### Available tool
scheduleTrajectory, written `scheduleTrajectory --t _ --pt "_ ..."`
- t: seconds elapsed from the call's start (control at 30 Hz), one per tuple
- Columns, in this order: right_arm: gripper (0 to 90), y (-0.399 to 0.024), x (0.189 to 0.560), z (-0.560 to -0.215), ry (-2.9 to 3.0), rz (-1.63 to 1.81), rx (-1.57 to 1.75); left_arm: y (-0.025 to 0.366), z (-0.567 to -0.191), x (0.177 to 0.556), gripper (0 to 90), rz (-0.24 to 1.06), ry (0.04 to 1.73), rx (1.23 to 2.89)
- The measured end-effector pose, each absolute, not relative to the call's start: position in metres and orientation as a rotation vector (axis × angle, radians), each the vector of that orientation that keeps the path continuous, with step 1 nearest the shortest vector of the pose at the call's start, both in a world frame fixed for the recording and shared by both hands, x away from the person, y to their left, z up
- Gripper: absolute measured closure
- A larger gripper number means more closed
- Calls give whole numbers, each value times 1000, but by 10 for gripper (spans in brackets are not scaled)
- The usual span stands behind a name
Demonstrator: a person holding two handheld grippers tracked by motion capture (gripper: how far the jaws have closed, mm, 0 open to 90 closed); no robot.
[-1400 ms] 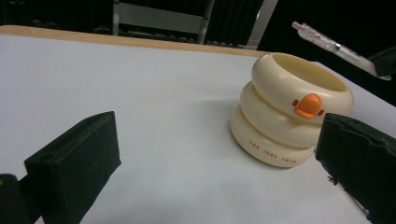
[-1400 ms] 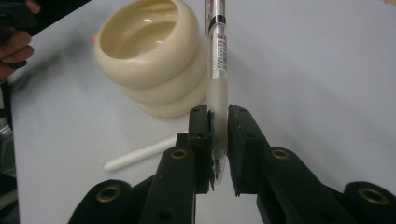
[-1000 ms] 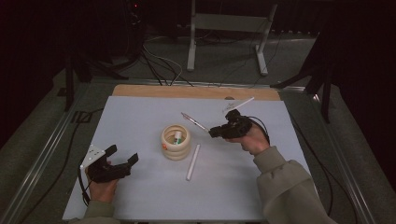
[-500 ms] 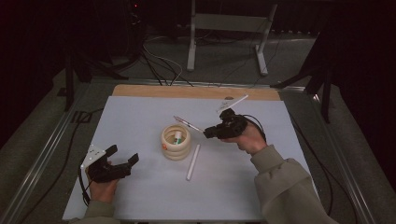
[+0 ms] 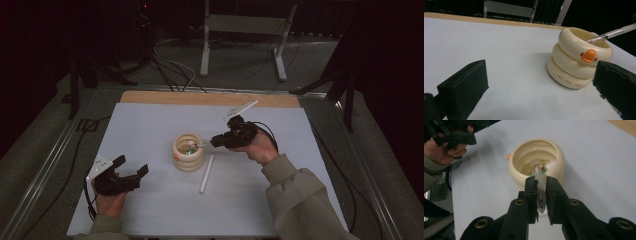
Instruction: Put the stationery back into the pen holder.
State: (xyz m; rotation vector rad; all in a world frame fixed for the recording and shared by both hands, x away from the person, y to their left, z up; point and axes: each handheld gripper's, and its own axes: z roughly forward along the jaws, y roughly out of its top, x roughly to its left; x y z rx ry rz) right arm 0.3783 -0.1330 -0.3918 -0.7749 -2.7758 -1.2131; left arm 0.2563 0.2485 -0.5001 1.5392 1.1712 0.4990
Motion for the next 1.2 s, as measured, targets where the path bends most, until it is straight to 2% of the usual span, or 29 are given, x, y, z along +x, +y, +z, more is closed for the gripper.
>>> scheduleTrajectory --t 1.2 --pt "801 -83 385 -398 -2912 -1188 -810 249 -500 256 2 498 1170 1541"
